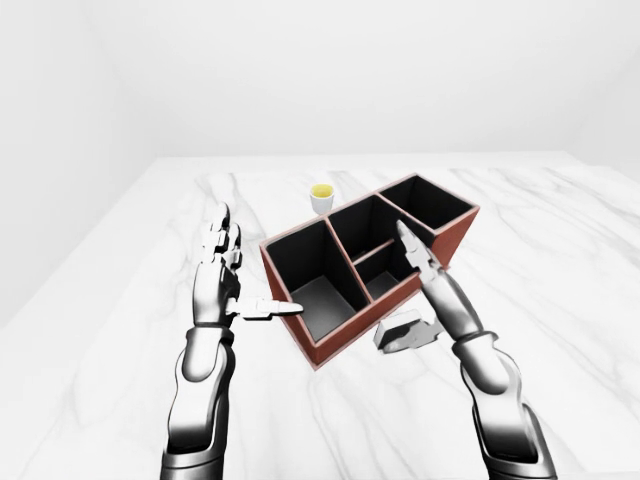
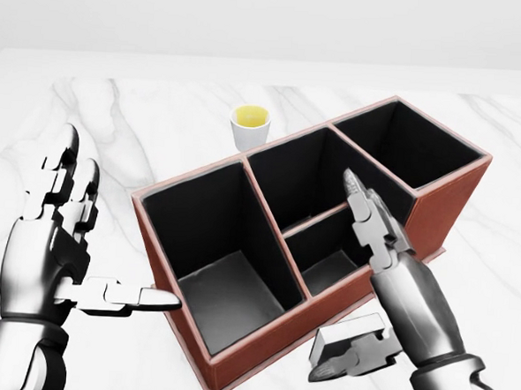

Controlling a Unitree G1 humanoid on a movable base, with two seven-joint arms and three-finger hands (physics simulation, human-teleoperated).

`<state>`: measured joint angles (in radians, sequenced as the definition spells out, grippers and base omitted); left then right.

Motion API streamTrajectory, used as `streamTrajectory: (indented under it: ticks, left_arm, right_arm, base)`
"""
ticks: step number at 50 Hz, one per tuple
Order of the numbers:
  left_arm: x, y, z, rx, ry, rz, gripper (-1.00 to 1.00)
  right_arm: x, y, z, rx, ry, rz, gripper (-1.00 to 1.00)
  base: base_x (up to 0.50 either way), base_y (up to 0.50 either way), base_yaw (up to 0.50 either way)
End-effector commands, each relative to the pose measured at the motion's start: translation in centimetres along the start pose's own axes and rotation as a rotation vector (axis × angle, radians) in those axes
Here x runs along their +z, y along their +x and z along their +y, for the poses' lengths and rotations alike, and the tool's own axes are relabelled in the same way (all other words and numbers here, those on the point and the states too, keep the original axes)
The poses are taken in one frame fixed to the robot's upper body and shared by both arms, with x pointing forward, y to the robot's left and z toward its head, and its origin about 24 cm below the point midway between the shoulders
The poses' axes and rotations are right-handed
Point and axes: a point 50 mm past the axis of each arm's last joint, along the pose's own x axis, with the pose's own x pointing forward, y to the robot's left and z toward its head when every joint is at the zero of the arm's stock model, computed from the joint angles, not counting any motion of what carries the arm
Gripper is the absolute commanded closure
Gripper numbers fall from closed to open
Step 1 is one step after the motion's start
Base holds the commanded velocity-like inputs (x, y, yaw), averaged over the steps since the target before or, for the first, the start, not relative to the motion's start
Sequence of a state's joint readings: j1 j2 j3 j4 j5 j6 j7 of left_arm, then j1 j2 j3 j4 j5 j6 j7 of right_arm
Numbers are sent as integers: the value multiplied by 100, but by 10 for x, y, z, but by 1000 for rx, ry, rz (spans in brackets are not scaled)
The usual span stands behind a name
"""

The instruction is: Pick up the book and place it in the left compartment of the caddy.

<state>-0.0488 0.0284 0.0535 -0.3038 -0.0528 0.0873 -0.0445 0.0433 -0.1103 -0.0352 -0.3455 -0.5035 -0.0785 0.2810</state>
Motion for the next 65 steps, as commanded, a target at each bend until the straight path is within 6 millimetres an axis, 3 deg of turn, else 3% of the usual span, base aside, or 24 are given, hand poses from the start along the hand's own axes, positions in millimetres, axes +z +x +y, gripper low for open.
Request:
streamTrajectory:
  ticks: [1, 12, 26, 28, 33, 38, 45, 65]
  left_arm:
    - [1, -1, 0, 0, 2, -2, -100]
    - [0, 0, 0, 0, 1, -2, -100]
    - [-1, -1, 1, 1, -1, 3, -100]
    - [-1, -2, 1, 1, -1, 7, -100]
    - [-2, -2, 0, 0, -1, 9, -100]
    - [-2, -2, 1, 1, -1, 8, -100]
    - [-1, -2, 0, -1, -1, 7, -100]
    - [-2, -1, 0, 0, -1, 7, -100]
  right_arm:
    - [-23, -17, 9, 154, -334, 185, -100]
    - [-44, -29, 14, 190, -517, 309, -100]
    - [-52, -32, 21, 221, -681, 344, -100]
    - [-50, -21, 29, 247, -676, 323, -100]
    - [-53, -19, 36, 276, -684, 314, -100]
    - [-46, 7, 51, 328, -695, 257, -100]
    - [-43, 23, 62, 369, -702, 223, -100]
    - [-42, 13, 57, 396, -768, 244, -100]
  base:
    - [0, 0, 0]
    - [0, 0, 0]
    - [0, 0, 0]
    - [0, 0, 0]
    - [0, 0, 0]
    - [0, 0, 0]
    - [0, 0, 0]
    - [0, 0, 0]
